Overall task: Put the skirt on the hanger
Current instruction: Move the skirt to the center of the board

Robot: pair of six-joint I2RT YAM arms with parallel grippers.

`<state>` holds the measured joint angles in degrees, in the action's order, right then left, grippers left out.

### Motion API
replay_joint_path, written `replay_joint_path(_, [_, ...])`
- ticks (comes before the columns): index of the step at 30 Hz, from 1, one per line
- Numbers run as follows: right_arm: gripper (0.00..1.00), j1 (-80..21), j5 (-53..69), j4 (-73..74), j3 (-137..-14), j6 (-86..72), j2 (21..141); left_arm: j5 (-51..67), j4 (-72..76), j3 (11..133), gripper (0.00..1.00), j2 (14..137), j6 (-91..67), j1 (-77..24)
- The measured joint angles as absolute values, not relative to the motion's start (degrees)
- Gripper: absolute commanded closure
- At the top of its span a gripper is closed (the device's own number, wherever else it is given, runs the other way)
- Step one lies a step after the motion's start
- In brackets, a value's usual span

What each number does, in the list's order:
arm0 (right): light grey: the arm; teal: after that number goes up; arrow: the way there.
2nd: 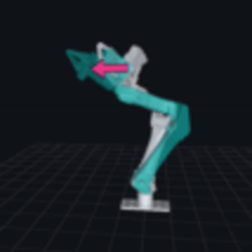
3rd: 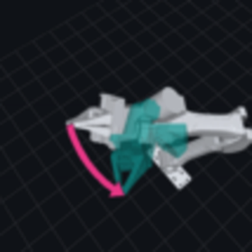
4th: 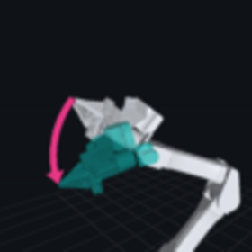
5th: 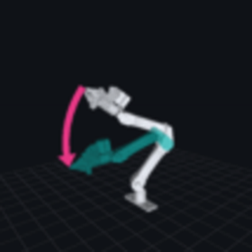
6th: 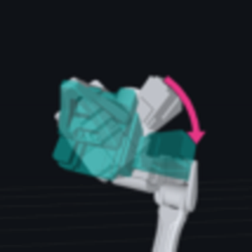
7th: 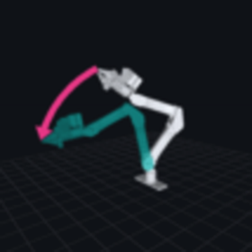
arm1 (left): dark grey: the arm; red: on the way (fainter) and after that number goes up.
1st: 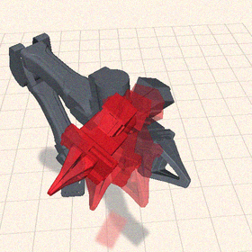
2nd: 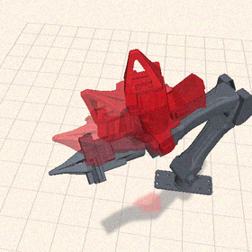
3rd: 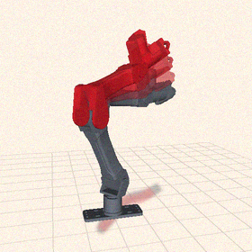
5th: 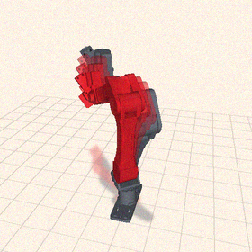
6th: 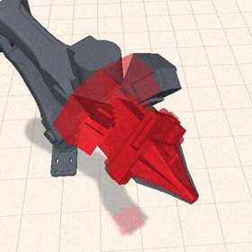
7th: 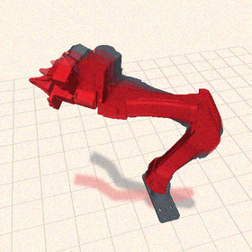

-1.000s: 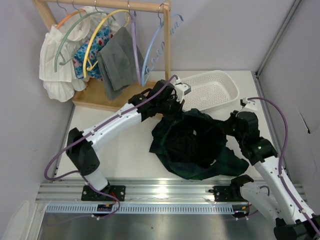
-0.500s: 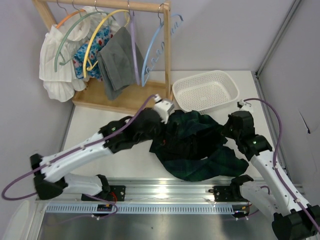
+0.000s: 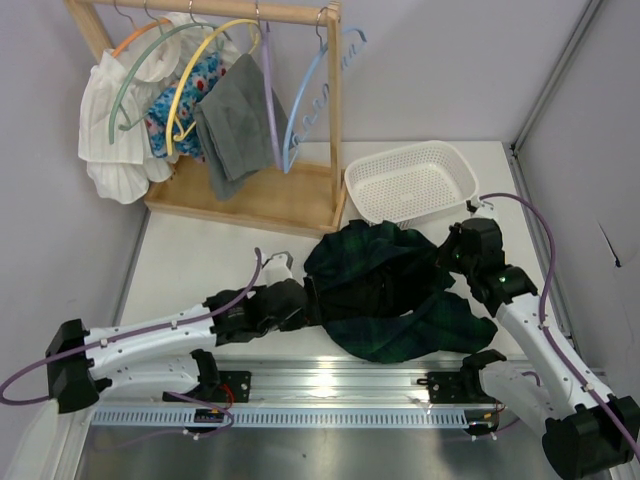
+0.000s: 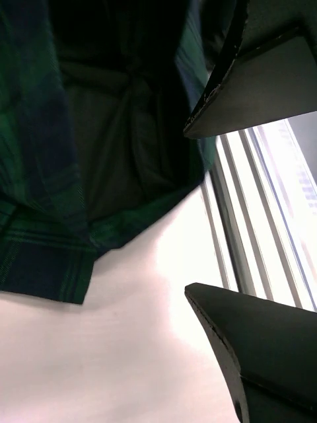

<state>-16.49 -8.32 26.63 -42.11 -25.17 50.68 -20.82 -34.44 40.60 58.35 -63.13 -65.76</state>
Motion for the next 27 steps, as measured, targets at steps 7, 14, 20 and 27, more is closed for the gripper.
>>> replay_joint_path(7, [1.00, -16.49, -6.46, 25.61, -42.11, -24.71, 50.57, -23.00, -30.48, 40.64, 0.07, 61.91, -74.00, -66.26])
replay_joint_path(14, [1.00, -16.49, -5.43, 25.47, -42.11, -23.79, 50.57, -22.72, -26.96, 39.99, 0.18, 69.23, -78.76, -66.85])
replay_joint_path(20, [0.55, -16.49, -4.45, 27.99, -43.18, -22.65, 50.59, -24.05, -24.67, 39.64, 0.62, 69.34, -80.14, -66.89])
replay_joint_path(27, [0.39, -16.49, -0.58, 31.53, -47.83, -18.61, 49.08, -27.18, -23.42, 39.51, 0.82, 70.28, -79.05, -66.96])
